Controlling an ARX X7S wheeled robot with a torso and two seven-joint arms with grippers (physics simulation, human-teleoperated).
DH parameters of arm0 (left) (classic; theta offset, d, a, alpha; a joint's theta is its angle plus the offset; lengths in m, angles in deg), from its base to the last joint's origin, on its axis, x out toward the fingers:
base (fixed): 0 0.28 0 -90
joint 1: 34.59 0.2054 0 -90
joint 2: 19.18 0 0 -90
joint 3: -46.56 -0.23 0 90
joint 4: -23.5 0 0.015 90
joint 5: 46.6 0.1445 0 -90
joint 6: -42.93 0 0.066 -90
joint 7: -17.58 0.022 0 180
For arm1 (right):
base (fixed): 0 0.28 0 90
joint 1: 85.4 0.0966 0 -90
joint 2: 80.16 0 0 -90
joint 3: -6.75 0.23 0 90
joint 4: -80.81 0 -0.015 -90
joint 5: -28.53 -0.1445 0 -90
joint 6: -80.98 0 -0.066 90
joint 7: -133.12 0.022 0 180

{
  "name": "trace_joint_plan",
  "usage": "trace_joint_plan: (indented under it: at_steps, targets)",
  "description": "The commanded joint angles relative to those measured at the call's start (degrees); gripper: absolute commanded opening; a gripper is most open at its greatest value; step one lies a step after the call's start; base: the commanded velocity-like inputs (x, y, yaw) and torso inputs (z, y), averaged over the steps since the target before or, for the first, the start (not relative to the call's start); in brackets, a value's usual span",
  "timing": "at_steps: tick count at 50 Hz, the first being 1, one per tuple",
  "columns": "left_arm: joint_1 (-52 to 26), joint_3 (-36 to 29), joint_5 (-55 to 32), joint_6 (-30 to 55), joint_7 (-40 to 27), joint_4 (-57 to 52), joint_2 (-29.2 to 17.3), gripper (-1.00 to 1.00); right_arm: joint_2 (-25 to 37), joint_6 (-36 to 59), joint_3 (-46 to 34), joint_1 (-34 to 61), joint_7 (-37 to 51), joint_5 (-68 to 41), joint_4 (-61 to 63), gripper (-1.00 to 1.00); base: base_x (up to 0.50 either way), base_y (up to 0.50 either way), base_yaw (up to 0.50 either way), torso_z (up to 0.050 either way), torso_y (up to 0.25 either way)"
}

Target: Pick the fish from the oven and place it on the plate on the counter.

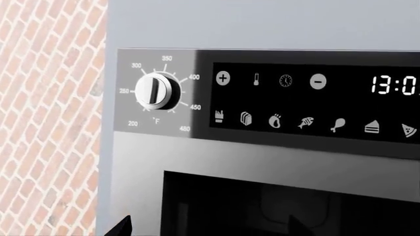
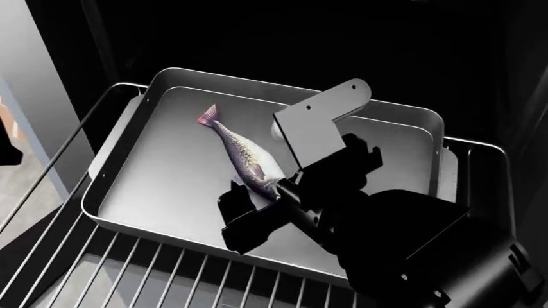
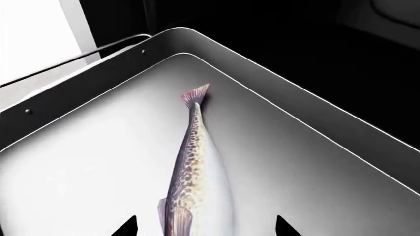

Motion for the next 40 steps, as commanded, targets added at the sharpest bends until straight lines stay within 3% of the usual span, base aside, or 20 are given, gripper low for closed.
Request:
trace_joint_plan:
  at_steps: [1, 40]
  targets:
    - [0.16, -0.52, 0.58, -0.36, 0.41, 0.20, 0.04, 1.00, 0.08, 0.05, -0.16, -0.15, -0.03, -0.16, -0.39, 1.00, 0.00, 0.00, 0.00, 0.000, 0.000]
    - [1.64, -1.53, 1.89, -1.94, 0.87, 0.03, -0.27, 1.00, -0.05, -0.76, -0.89, -0.84, -0.05, -0.07, -1.28, 1.00, 0.00, 0.00, 0.00, 0.000, 0.000]
